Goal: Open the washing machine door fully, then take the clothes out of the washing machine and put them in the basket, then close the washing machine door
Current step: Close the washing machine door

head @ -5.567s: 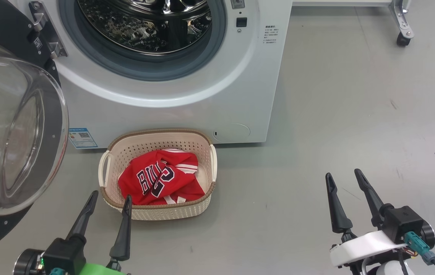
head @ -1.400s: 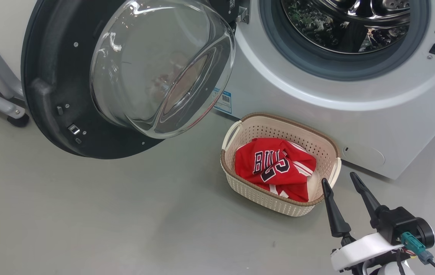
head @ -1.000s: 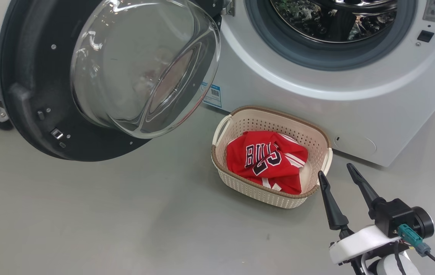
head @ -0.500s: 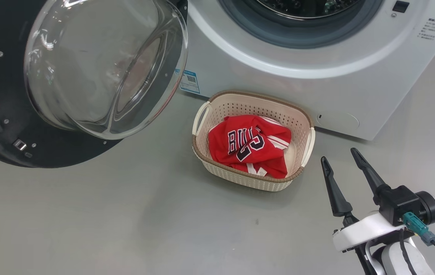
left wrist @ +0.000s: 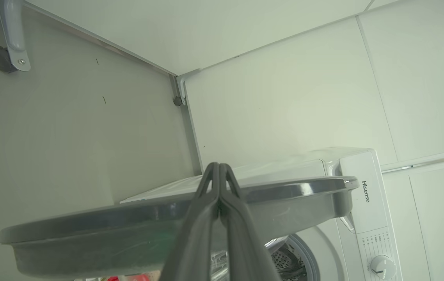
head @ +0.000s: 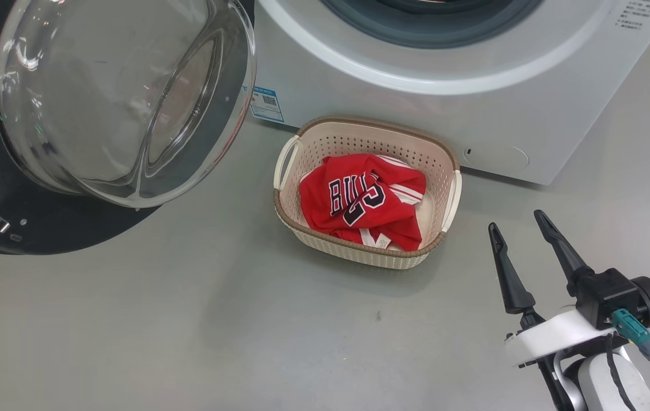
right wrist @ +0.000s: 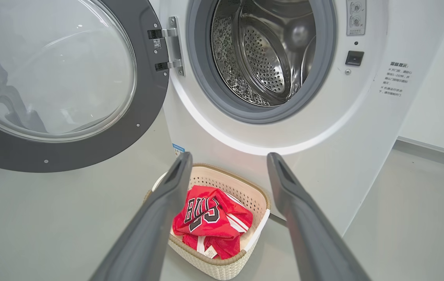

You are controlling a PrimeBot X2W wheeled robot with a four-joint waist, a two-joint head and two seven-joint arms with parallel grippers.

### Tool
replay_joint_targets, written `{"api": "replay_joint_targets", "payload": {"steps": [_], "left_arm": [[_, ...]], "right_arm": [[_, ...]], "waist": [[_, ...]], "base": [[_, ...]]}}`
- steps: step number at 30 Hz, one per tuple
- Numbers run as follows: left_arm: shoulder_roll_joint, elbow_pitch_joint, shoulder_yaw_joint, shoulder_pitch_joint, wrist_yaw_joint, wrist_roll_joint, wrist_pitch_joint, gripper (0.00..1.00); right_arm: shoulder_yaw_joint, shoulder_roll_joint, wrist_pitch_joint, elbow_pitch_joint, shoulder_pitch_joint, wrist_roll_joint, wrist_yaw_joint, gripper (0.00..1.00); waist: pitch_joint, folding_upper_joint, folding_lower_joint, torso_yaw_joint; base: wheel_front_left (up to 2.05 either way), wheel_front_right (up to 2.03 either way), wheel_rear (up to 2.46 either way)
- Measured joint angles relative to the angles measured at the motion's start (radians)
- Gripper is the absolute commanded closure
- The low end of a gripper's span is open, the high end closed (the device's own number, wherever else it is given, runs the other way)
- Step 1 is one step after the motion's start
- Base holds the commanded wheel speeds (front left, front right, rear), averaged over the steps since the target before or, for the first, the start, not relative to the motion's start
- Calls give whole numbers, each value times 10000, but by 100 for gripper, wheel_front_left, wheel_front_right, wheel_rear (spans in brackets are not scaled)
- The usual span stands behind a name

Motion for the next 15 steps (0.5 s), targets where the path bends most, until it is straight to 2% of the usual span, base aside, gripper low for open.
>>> {"api": "replay_joint_targets", "payload": {"steps": [15], "left_arm": [[-21, 1116, -552, -520, -499, 90, 435, 100]], "right_arm": [[29, -25, 58, -29, -165, 0, 29, 0]], "waist": [[86, 0, 0, -23]], "base": [[0, 0, 0]]}}
